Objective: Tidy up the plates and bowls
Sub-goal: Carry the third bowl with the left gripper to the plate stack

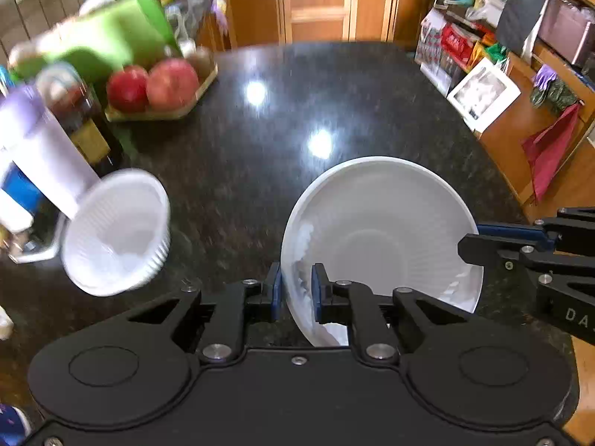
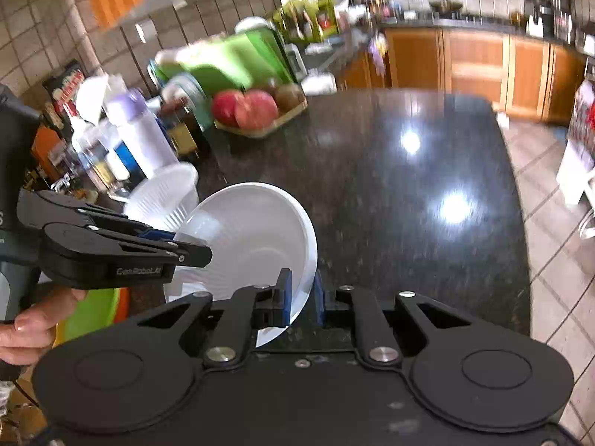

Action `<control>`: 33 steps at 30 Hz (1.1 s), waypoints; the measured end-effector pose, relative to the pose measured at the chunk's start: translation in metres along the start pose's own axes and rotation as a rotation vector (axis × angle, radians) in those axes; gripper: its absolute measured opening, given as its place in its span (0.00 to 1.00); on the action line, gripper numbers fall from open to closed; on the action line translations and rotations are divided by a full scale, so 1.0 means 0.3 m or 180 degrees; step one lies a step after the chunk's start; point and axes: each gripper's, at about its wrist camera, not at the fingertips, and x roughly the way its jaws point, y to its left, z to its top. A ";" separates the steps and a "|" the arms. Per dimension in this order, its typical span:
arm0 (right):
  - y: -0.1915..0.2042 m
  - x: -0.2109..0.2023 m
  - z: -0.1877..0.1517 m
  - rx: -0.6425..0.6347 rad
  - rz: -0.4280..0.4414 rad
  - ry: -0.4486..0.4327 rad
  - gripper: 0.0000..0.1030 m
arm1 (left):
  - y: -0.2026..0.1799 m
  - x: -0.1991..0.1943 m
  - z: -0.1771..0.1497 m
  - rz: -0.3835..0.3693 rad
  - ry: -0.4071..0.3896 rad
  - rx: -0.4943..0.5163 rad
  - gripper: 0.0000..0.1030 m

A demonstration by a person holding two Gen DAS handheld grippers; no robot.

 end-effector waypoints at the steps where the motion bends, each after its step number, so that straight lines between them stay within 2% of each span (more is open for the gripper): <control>1: 0.015 -0.027 0.006 -0.0019 -0.0013 -0.0055 0.14 | -0.002 -0.028 0.002 0.0008 -0.0049 0.0023 0.20; 6: 0.091 -0.173 -0.001 -0.0086 -0.0020 -0.0237 0.14 | -0.010 -0.177 -0.028 0.0034 -0.0197 0.0137 0.20; 11: 0.166 -0.273 -0.066 -0.0113 -0.0013 -0.0190 0.15 | -0.021 -0.261 -0.120 0.0005 -0.0144 0.0280 0.21; 21: 0.245 -0.280 -0.234 -0.0089 -0.0143 0.0173 0.15 | -0.027 -0.238 -0.269 -0.0122 0.0180 0.0524 0.22; 25: 0.252 -0.258 -0.265 -0.0065 -0.0157 0.0285 0.15 | -0.020 -0.201 -0.299 -0.0140 0.0297 0.0557 0.24; 33: 0.246 -0.165 -0.298 -0.0072 -0.0230 0.0493 0.15 | -0.036 -0.100 -0.344 -0.0120 0.0497 0.0612 0.33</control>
